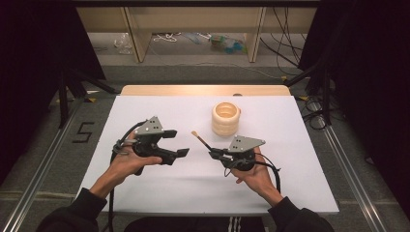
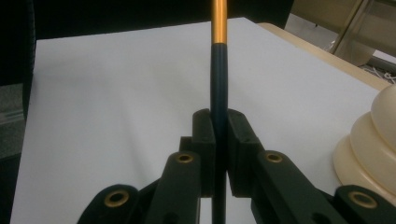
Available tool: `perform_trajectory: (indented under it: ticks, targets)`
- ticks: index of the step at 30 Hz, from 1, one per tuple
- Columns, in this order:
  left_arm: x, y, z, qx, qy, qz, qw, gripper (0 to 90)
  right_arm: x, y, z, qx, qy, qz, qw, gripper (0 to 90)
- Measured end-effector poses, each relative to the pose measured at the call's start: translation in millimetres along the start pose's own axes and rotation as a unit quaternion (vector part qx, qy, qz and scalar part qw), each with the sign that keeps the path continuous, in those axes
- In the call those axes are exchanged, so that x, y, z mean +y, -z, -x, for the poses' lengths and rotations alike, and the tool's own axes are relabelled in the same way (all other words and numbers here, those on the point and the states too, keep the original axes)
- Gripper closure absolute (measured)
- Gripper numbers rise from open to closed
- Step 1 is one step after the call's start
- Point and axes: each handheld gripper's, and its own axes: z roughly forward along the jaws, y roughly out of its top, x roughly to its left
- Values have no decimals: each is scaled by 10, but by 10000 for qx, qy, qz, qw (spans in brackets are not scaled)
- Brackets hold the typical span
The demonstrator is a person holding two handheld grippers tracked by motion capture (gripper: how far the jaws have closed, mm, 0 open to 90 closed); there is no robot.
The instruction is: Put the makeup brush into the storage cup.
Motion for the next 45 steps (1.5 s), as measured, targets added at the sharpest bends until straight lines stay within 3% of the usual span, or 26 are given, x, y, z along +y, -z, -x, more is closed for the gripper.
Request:
perform_trajectory:
  ticks: [2, 5, 10, 12, 14, 17, 19, 20, 21, 22, 26, 30, 32, 45]
  targets:
    - [-41, -6, -9, 1, -71, 192, 9998, 227, 3, 8, 9, 35, -77, 58, 9999, 837]
    - [-72, -16, -4, 32, -72, 287, 9996, 226, 8, 9, 4, 74, -93, 79, 9999, 837]
    - [-160, -52, 38, 54, 86, 628, 9980, 208, 13, 12, -26, 131, -195, 60, 9997, 837]
    - [-191, -83, 34, 148, -69, 617, 9980, 208, 13, 0, -28, 149, -159, 144, 9997, 837]
    - [-218, -102, 27, 130, 18, 666, 9977, 209, 15, 4, -36, 148, -163, 150, 9996, 837]
    - [-246, -123, 5, 161, -51, 753, 9970, 209, 20, 3, -55, 190, -245, 151, 9994, 837]
    - [-262, -128, 12, 155, 74, 846, 9963, 209, 18, -6, -53, 180, -191, 222, 9994, 837]
    - [-255, -142, -17, 109, -142, 937, 9954, 209, 19, -7, -57, 197, -195, 214, 9994, 837]
    - [-267, -143, 10, 121, 39, 921, 9957, 208, 19, -15, -66, 213, -227, 240, 9992, 837]
    - [-266, -153, 0, 159, -69, 971, 9951, 205, 21, -20, -77, 240, -235, 248, 9991, 837]
    - [-302, -188, 60, 98, 204, 959, 9951, 196, 25, -38, -102, 246, -271, 315, 9988, 837]
    - [-321, -206, 70, 16, 408, 1059, 9935, 197, 29, -53, -138, 307, -359, 326, 9984, 837]
    - [-331, -212, 70, -19, 525, 1105, 9925, 196, 33, -57, -137, 303, -277, 352, 9985, 837]
    - [-383, -268, 113, -126, 710, 1206, 9901, 206, 57, -131, -218, 376, -229, 456, 9980, 837]
